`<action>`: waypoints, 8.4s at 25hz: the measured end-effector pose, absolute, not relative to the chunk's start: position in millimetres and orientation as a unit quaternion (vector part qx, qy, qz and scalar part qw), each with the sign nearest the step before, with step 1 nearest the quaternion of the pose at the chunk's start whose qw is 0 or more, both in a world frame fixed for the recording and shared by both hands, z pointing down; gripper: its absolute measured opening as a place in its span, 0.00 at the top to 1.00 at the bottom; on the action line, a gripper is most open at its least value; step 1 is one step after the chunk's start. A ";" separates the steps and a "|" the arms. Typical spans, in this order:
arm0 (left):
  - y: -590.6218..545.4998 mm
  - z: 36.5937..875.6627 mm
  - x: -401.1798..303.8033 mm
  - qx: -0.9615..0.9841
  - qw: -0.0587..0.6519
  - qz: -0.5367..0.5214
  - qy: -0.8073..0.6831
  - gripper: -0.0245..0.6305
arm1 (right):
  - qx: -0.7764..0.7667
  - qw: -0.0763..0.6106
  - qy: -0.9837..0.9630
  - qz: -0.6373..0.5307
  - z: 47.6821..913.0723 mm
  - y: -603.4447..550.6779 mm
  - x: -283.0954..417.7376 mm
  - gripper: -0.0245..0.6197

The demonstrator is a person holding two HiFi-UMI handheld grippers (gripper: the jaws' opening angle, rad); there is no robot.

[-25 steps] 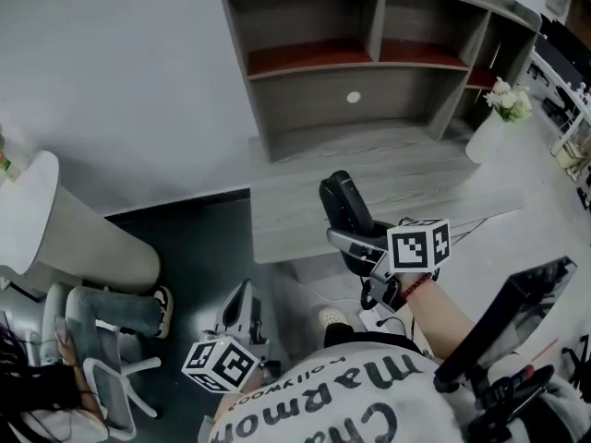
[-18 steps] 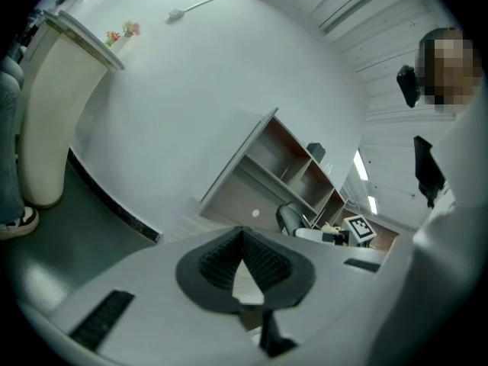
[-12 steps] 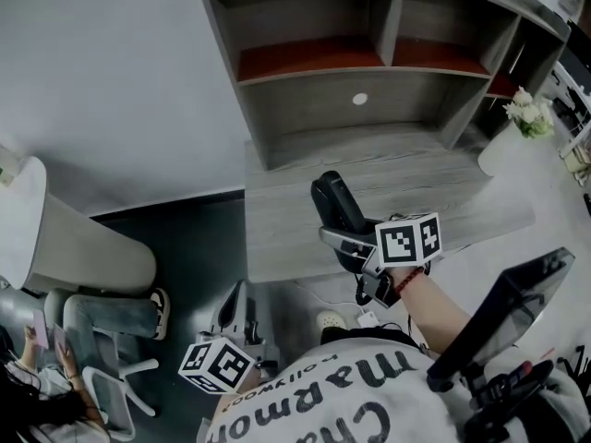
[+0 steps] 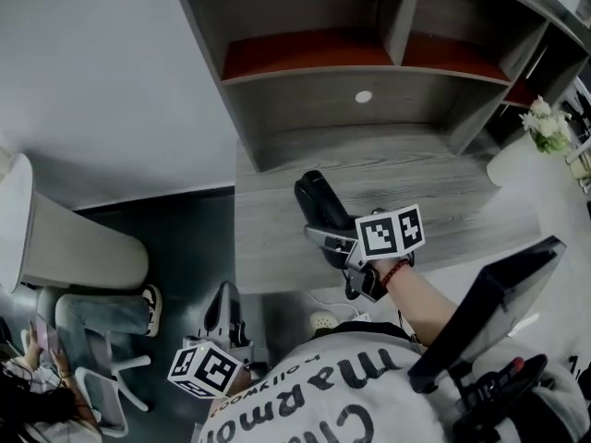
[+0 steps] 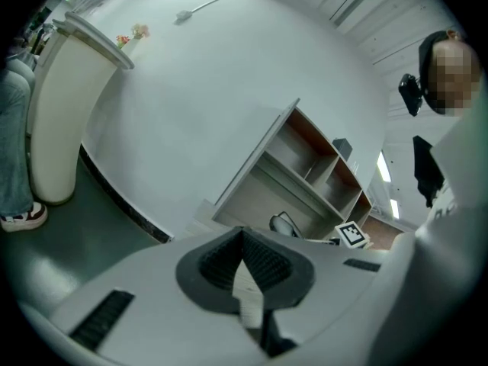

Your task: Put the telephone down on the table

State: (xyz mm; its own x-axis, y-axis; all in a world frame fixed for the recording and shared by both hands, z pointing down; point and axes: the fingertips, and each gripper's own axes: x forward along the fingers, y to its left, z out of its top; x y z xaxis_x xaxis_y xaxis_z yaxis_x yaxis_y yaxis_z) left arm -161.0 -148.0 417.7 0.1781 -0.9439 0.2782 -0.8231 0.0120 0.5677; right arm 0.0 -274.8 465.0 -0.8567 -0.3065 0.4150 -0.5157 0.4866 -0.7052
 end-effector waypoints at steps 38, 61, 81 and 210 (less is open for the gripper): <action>-150.8 442.0 -204.8 0.619 0.350 -0.094 -0.697 0.95 | 0.209 0.220 -0.821 0.484 551.1 -310.9 -57.3 0.51; -138.9 428.8 -221.1 0.605 0.330 -0.100 -0.718 0.95 | 0.225 0.246 -0.814 0.475 575.7 -306.3 -58.2 0.51; -146.0 434.5 -214.3 0.615 0.333 -0.108 -0.706 0.95 | 0.252 0.296 -0.829 0.402 579.9 -303.4 -62.1 0.51; -19.8 485.2 -241.7 0.558 0.388 -0.096 -0.727 0.95 | 0.185 0.440 -0.872 0.110 587.9 -278.8 -71.0 0.44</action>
